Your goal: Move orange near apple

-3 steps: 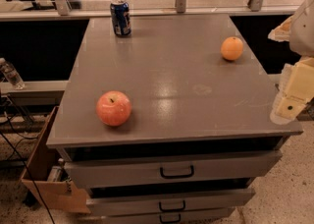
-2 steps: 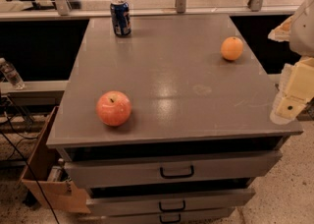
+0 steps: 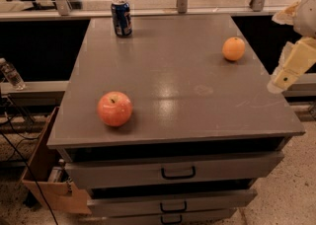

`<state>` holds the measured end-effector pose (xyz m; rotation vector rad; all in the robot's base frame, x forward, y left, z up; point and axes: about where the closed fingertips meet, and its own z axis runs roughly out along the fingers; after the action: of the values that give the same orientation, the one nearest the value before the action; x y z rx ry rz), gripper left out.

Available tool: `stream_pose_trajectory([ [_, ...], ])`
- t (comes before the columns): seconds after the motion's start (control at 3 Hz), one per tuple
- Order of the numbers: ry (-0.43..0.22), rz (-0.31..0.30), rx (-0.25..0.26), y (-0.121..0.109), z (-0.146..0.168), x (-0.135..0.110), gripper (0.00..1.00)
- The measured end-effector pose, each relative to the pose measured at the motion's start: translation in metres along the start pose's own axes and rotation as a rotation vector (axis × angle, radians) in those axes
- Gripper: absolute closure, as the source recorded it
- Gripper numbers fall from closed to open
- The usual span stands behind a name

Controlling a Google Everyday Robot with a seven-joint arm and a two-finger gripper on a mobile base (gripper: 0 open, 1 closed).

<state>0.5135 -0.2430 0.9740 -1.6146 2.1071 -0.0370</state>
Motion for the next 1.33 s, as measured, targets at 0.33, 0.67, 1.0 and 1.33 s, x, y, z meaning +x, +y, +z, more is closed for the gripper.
stream_pose_trajectory([
  [0.33, -0.149, 0.018, 0.054, -0.059, 0.018, -0.001, 0.00],
  [0.67, -0.275, 0.041, 0.081, -0.105, 0.045, -0.007, 0.00],
  [1.0, -0.362, 0.083, 0.092, -0.144, 0.082, -0.013, 0.00],
  [1.33, -0.414, 0.143, 0.106, -0.174, 0.117, -0.015, 0.00],
])
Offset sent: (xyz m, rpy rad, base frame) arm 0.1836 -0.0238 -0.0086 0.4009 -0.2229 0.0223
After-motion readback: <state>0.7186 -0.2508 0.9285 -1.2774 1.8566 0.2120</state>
